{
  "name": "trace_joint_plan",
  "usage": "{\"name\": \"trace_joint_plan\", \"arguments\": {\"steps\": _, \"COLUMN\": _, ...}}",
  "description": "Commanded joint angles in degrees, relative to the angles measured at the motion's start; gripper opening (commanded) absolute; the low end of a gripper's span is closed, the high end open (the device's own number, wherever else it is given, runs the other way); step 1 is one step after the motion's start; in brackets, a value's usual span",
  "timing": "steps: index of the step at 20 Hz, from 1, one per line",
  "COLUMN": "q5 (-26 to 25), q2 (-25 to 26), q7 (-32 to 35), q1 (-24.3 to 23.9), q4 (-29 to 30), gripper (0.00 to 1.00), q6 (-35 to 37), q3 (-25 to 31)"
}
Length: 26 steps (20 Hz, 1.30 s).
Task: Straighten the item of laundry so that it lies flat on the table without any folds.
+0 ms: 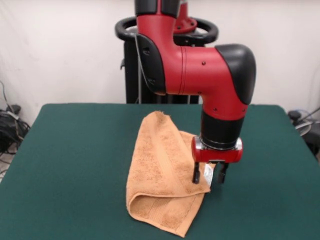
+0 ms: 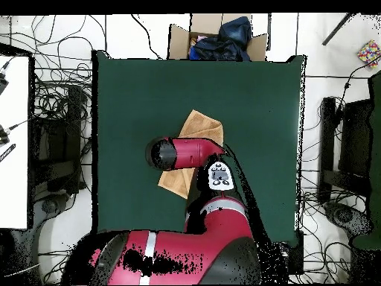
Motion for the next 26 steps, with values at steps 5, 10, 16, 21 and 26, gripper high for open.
{"name": "trace_joint_plan", "arguments": {"steps": 5, "q5": 1.77, "q2": 3.32, "q7": 8.22, "q1": -1.23, "q4": -2.64, "gripper": 1.00, "q6": 0.71, "q3": 0.70}}
{"name": "trace_joint_plan", "arguments": {"steps": 10, "q5": 1.42, "q2": 3.01, "q7": 6.79, "q1": -2.48, "q4": -3.24, "gripper": 1.00, "q6": 1.81, "q3": 1.14}}
{"name": "trace_joint_plan", "arguments": {"steps": 16, "q5": 0.88, "q2": 2.97, "q7": 4.98, "q1": -3.68, "q4": -4.68, "gripper": 1.00, "q6": 3.46, "q3": 1.36}}
{"name": "trace_joint_plan", "arguments": {"steps": 21, "q5": 0.62, "q2": 3.04, "q7": 5.15, "q1": -3.85, "q4": -4.00, "gripper": 1.00, "q6": 2.65, "q3": 1.42}}
{"name": "trace_joint_plan", "arguments": {"steps": 26, "q5": 0.63, "q2": 2.86, "q7": 5.45, "q1": -3.70, "q4": -3.80, "gripper": 1.00, "q6": 2.47, "q3": 1.27}}
